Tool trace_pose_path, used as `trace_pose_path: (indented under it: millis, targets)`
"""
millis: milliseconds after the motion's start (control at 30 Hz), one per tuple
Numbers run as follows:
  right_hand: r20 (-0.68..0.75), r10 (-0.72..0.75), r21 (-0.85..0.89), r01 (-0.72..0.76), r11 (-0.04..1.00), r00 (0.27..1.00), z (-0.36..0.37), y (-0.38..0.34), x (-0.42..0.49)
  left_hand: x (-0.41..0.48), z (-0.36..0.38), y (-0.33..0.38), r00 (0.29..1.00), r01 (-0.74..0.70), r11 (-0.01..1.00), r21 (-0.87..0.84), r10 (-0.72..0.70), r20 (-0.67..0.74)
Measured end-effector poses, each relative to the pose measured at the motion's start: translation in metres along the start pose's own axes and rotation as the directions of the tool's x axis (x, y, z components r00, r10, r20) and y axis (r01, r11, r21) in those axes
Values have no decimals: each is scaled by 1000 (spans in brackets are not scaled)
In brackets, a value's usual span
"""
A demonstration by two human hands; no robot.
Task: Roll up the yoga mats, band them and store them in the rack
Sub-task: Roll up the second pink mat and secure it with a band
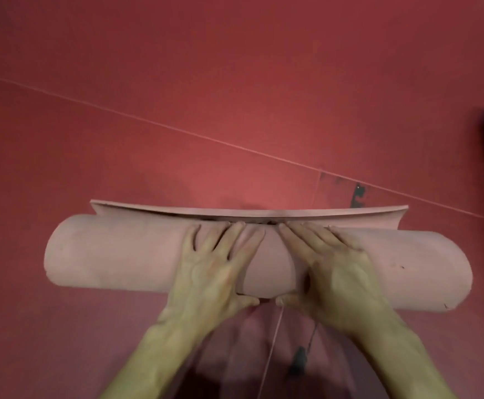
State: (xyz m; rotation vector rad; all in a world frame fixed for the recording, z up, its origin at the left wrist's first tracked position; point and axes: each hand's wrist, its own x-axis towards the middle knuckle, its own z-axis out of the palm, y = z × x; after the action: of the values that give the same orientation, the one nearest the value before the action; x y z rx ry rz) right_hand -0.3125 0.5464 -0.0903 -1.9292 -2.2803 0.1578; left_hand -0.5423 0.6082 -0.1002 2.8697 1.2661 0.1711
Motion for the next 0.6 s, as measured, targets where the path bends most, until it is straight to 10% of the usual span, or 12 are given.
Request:
trace_pose_path:
  millis: [600]
  targets:
    - [-112,246,-9,-248,969,963,18,-13,17,50,10,-5,968,246,968,-54,-242,66]
